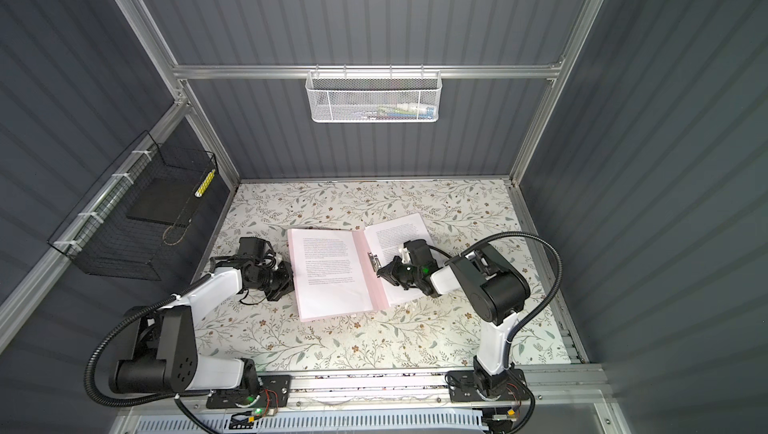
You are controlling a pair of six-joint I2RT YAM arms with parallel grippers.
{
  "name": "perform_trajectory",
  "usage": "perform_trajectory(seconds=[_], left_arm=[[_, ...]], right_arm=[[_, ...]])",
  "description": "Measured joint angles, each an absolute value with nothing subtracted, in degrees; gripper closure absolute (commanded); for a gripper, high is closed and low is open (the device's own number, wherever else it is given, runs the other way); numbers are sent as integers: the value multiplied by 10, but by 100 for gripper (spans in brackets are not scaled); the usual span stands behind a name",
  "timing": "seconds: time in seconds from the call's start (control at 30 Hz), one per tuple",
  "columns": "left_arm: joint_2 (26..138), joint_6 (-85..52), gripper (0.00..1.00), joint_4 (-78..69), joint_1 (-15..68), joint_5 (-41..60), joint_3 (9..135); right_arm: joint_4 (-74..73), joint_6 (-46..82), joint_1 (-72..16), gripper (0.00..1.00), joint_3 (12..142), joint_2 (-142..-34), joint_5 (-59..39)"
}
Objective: Put the files into the folder
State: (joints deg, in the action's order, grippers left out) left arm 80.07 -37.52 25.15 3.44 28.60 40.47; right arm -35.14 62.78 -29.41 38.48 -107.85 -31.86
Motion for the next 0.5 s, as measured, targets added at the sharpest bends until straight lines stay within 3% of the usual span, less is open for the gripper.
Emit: perform_trajectory(seconds=[0.27,0.5], left_arm=[[801,-366,100,263,34,286,428],[801,-364,97,261,34,291,435]], right_arm=[[-206,587,-301,43,389,-983,-258],[-9,514,-300,20,443,-900,-171]])
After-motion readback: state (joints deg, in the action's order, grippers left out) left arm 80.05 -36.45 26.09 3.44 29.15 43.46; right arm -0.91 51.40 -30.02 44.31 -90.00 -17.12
